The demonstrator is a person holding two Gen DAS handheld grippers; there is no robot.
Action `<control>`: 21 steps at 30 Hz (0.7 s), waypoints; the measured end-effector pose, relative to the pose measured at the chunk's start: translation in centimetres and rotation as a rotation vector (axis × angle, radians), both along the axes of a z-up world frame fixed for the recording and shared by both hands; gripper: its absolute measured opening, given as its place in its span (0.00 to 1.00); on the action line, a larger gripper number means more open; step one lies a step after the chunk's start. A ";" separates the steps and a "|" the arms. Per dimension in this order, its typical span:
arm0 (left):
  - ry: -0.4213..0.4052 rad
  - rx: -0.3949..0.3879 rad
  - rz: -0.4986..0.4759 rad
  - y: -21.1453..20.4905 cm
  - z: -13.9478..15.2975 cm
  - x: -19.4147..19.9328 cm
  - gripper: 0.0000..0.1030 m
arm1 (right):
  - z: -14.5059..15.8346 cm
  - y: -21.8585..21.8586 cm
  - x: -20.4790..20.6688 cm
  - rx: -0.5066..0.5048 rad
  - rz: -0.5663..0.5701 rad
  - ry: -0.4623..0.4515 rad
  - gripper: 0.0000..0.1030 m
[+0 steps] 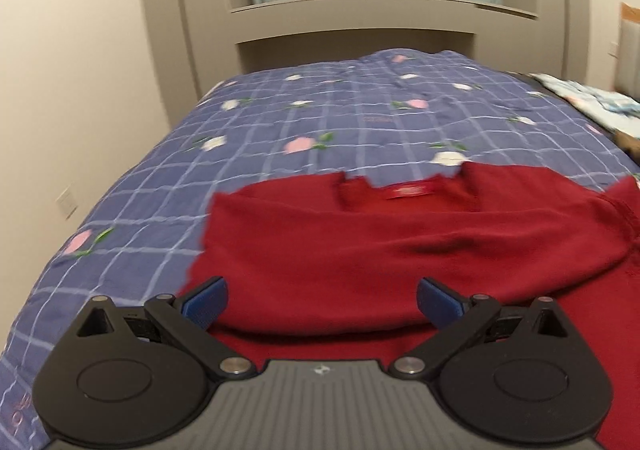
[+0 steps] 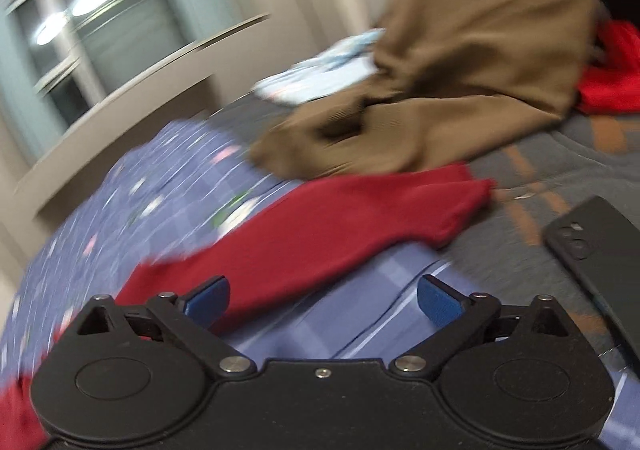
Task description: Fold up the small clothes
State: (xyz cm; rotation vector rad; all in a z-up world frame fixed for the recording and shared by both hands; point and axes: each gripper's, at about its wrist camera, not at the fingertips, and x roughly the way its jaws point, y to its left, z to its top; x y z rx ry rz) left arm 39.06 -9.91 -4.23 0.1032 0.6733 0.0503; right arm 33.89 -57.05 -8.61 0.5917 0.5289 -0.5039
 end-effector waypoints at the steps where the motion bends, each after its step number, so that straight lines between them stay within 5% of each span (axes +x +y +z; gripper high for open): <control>1: -0.011 0.000 -0.012 -0.6 -0.1 0.3 1.00 | -0.1 -1.1 0.0 0.017 -0.046 -0.002 0.94; 4: -0.005 0.017 -0.039 -2.1 -0.3 1.8 1.00 | -0.7 -4.2 0.5 0.033 -0.161 0.023 0.87; 10: 0.066 0.080 -0.021 -3.8 -2.3 4.2 1.00 | -2.6 -7.7 2.0 0.062 -0.188 0.095 0.65; 13: 0.094 0.084 -0.019 -3.9 -3.1 4.3 1.00 | -3.4 -8.3 2.4 0.072 -0.200 0.112 0.47; 16: 0.091 0.076 -0.033 -3.8 -2.8 3.8 1.00 | -3.5 -8.7 2.5 0.076 -0.207 0.109 0.11; 21: 0.078 0.021 -0.033 -3.0 -1.5 3.1 1.00 | -1.4 -7.9 2.1 0.004 -0.185 0.080 0.03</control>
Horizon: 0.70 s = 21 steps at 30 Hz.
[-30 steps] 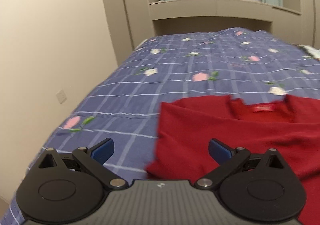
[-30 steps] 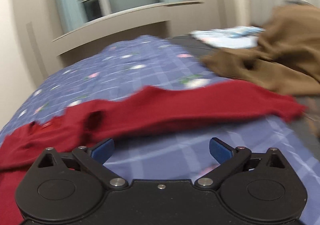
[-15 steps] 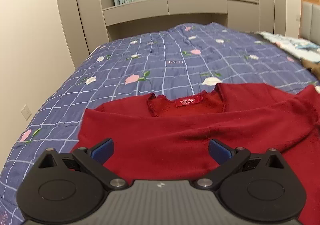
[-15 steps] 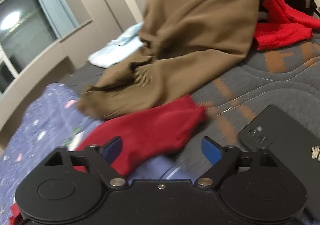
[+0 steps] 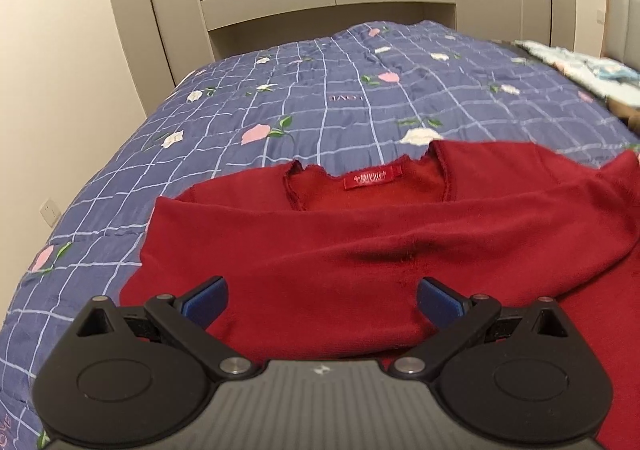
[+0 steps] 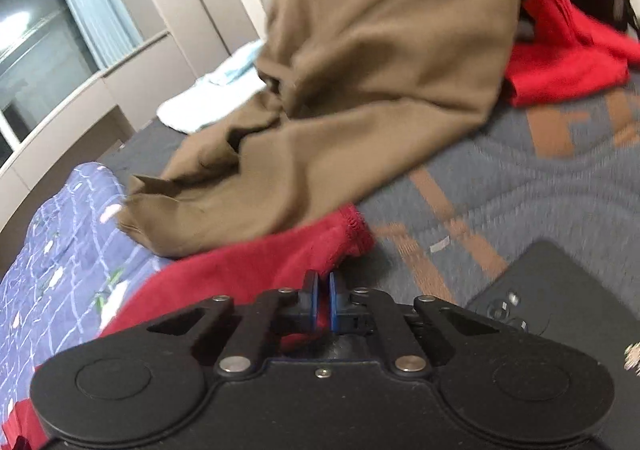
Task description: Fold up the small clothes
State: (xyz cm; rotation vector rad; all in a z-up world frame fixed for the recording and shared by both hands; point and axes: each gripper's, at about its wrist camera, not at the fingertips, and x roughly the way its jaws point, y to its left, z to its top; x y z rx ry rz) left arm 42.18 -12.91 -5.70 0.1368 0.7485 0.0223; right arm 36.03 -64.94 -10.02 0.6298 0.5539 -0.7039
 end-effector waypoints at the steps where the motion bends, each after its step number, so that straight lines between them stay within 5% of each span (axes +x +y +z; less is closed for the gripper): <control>1: -0.002 -0.016 0.001 0.2 0.4 -0.2 1.00 | 0.8 0.3 0.0 -0.023 0.012 -0.006 0.03; 7: -0.009 -0.127 0.021 2.2 2.6 -0.5 1.00 | 8.0 5.3 1.6 -0.212 0.173 -0.093 0.02; 14: -0.049 -0.281 0.070 6.6 5.4 -1.3 1.00 | 16.8 16.6 5.0 -0.354 0.483 -0.247 0.00; 21: -0.098 -0.331 0.147 12.2 6.8 -2.3 1.00 | 19.5 30.3 7.4 -0.397 0.814 -0.330 0.00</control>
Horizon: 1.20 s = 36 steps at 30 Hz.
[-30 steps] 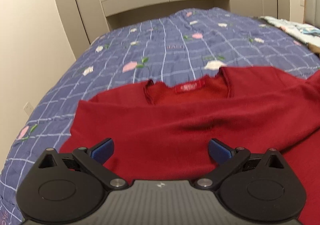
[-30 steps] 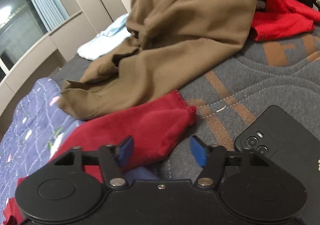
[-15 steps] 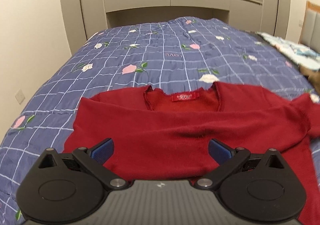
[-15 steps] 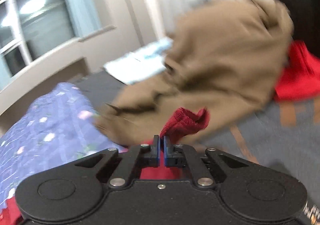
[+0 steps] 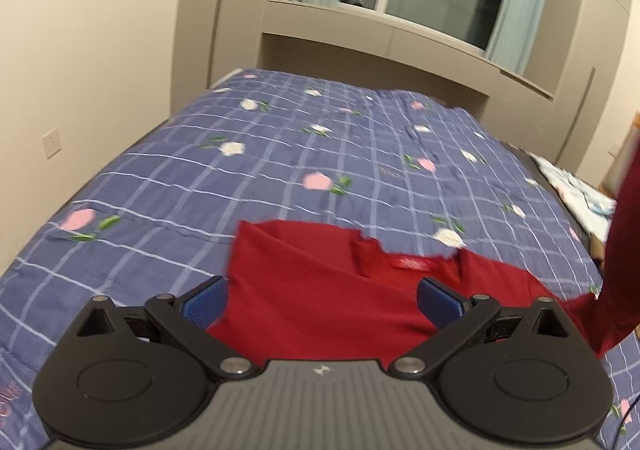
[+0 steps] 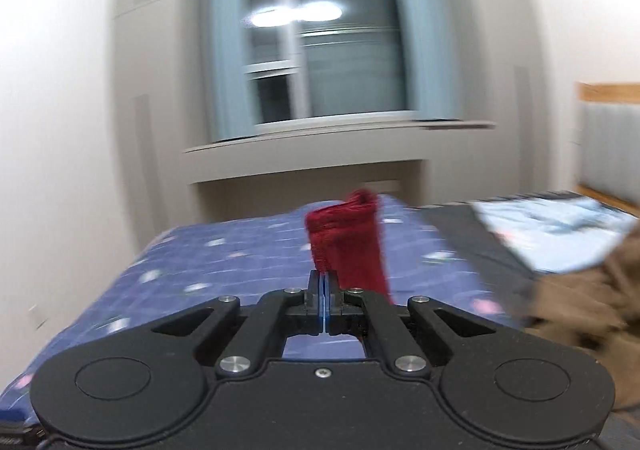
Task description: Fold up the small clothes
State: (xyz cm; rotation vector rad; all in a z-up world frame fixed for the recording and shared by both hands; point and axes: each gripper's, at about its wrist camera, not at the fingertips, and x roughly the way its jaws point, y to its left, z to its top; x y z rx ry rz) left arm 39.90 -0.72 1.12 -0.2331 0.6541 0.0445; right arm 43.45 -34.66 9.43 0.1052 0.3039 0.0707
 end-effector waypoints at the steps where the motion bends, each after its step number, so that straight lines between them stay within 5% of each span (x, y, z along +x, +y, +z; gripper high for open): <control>1: -0.002 -0.003 0.013 0.8 0.1 -0.1 1.00 | -0.1 2.0 0.2 -0.013 0.042 -0.004 0.00; 10: 0.032 -0.049 0.135 7.6 -1.2 -0.9 1.00 | -7.3 17.7 0.8 -0.133 0.333 0.161 0.00; 17: 0.068 -0.054 0.133 8.6 -3.1 -1.1 1.00 | -12.2 17.4 2.3 -0.412 0.274 0.234 0.41; 20: 0.090 -0.071 0.111 7.8 -4.2 -0.7 1.00 | -14.1 15.9 3.8 -0.505 0.258 0.283 0.47; 32: 0.117 -0.098 0.002 3.0 -5.2 0.0 1.00 | -20.2 14.9 8.3 -0.494 0.253 0.396 0.41; 34: 0.120 -0.103 -0.001 2.5 -5.1 0.0 1.00 | -20.1 14.9 9.2 -0.466 0.239 0.409 0.36; 36: 0.122 -0.107 -0.007 2.2 -5.0 0.0 1.00 | -20.3 14.5 10.0 -0.424 0.220 0.428 0.11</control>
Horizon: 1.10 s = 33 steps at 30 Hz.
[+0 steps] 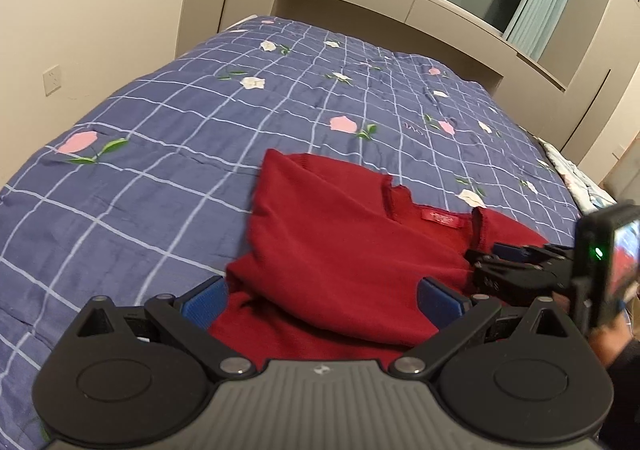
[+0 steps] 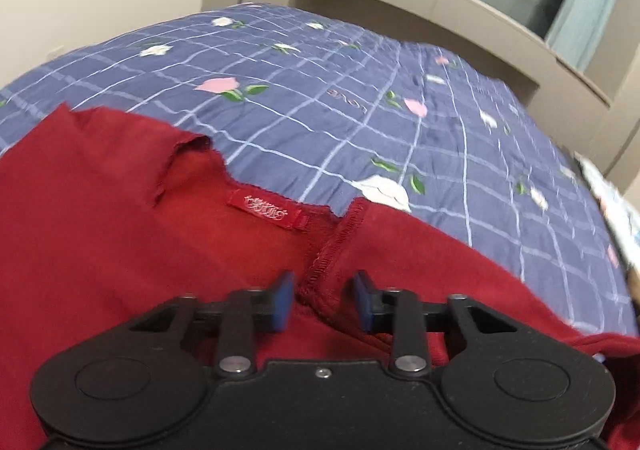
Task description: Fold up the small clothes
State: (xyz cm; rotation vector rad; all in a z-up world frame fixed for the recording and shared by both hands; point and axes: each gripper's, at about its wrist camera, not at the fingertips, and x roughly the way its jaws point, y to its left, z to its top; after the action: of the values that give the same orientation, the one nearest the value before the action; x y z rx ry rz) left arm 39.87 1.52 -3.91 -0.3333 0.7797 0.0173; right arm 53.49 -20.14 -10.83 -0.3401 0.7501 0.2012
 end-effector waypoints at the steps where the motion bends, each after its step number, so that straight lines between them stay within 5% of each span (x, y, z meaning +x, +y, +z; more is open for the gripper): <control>1: 0.002 -0.001 -0.002 -0.2 0.1 0.0 1.00 | 0.1 -0.3 0.2 0.013 -0.014 -0.005 0.08; 5: -0.007 -0.005 -0.017 -0.7 0.5 -0.2 1.00 | 2.9 -2.8 -0.8 0.128 -0.084 -0.088 0.07; 11: -0.017 -0.017 -0.021 -0.9 0.9 -0.3 1.00 | 12.0 -8.7 -3.4 0.346 -0.149 -0.236 0.07; 17: -0.033 -0.053 0.000 -0.6 1.5 -0.4 1.00 | 21.7 -11.6 -6.3 0.505 -0.138 -0.406 0.07; 21: -0.043 -0.053 0.024 0.4 2.0 -0.6 1.00 | 25.5 -11.5 -7.8 0.583 -0.085 -0.441 0.07; 26: -0.046 -0.074 0.084 2.4 2.1 -0.6 1.00 | 24.2 -7.4 -8.0 0.570 0.000 -0.373 0.07; 33: -0.040 -0.113 0.185 6.4 1.5 -0.8 1.00 | 15.1 1.3 -6.7 0.553 0.046 -0.181 0.07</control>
State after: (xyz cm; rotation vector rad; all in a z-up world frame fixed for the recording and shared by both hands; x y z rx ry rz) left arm 39.09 7.89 -2.37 -0.5110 0.7100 0.1400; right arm 46.75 -18.89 4.31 0.1499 0.4819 0.4039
